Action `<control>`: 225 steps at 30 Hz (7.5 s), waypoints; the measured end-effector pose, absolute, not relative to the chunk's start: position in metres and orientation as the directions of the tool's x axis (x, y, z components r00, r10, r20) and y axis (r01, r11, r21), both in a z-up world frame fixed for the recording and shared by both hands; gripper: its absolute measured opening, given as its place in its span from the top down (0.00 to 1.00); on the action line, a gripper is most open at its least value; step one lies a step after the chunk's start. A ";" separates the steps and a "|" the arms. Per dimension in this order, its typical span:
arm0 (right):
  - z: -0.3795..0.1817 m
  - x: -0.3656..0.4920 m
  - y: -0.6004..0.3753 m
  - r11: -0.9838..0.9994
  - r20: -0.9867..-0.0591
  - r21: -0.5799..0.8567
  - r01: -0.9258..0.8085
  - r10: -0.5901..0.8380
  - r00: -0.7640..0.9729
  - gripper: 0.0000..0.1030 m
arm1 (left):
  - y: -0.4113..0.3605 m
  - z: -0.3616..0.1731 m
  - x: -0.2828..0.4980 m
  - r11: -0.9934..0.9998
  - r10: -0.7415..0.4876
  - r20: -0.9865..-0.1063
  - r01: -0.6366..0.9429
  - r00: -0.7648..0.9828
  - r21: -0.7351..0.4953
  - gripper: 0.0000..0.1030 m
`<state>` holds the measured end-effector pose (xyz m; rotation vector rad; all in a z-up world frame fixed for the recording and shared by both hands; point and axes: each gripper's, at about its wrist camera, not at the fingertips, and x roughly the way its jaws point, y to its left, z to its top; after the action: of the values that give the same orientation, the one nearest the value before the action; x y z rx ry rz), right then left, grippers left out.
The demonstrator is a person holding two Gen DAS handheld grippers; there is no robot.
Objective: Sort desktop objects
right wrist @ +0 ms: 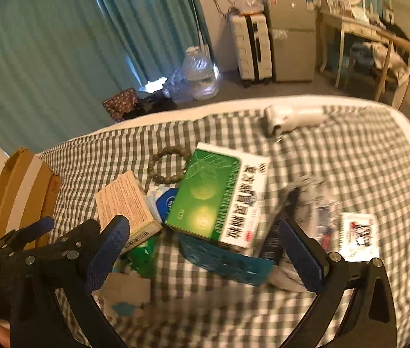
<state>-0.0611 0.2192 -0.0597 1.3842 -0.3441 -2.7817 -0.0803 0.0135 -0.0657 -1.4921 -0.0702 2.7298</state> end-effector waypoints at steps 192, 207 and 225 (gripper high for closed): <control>0.048 -0.125 -0.143 -0.819 -0.689 0.286 0.497 -0.536 -0.487 0.20 | -0.330 -0.011 -0.064 -0.791 -0.278 -0.748 0.586 -0.603 -0.178 0.23; 0.102 -0.077 -0.061 -0.900 -0.557 0.139 0.413 -0.416 -0.718 0.09 | -0.311 0.017 -0.049 -0.805 -0.313 -0.691 0.568 -0.651 -0.171 0.00; 0.045 0.017 0.220 -0.989 -0.685 0.143 -0.029 -0.078 -0.724 0.08 | -0.087 0.033 -0.019 -0.981 0.088 -0.720 0.067 -0.689 -0.184 0.00</control>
<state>0.0173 0.2197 0.0451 1.1559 -0.2233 -2.8841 -0.0194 -0.0874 0.0334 -1.2345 -0.3079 2.8599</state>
